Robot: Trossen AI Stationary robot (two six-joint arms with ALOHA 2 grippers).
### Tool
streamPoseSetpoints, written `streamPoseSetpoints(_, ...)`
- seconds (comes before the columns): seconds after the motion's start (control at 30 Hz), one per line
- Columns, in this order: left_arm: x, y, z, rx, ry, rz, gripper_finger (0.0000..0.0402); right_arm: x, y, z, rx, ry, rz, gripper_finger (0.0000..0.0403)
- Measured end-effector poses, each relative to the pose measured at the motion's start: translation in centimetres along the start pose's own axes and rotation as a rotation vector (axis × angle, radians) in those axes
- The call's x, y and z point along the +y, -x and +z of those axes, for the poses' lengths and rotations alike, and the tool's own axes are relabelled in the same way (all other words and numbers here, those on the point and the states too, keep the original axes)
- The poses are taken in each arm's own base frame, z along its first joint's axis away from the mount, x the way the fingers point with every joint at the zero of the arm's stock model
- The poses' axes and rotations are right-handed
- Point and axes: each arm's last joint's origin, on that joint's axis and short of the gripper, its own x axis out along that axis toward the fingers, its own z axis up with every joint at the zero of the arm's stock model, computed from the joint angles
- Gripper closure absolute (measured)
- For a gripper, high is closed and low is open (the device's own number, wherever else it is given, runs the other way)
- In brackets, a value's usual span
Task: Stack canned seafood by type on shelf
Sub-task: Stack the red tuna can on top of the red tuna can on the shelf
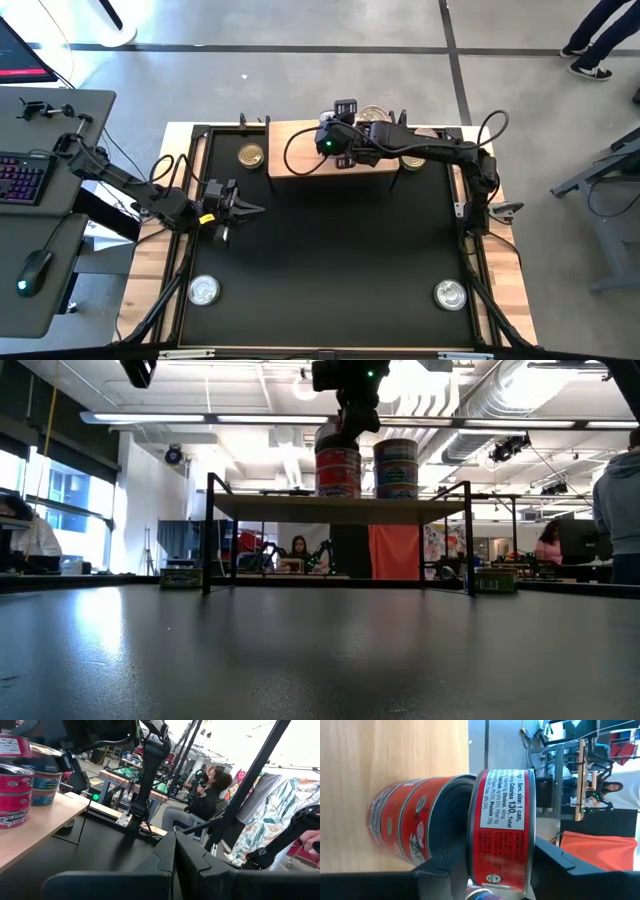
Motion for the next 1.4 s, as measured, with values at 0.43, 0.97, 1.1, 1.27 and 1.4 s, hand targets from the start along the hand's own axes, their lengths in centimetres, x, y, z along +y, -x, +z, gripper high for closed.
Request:
streamPoseSetpoints(0.43,0.0,0.0,0.0,0.000,-0.001,0.001,0.0401,0.1,0.0,0.0,-0.016,0.003,0.027,0.0194)
streamPoseSetpoints(0.97,0.0,0.0,-0.1,0.005,-0.006,0.005,0.0401,0.1,0.0,0.1,-0.014,0.000,0.018,0.0132)
streamPoseSetpoints(1.1,0.1,0.0,-0.1,0.003,-0.008,0.014,0.0402,0.1,0.0,0.1,-0.015,0.008,0.017,0.0132)
streamPoseSetpoints(1.27,0.1,0.0,0.0,0.001,-0.008,0.017,0.0401,0.5,0.5,0.4,-0.023,0.046,0.011,0.0132)
streamPoseSetpoints(1.4,0.1,0.0,0.0,0.002,-0.008,0.017,0.0401,0.7,1.1,0.6,-0.041,0.066,0.006,0.0132)
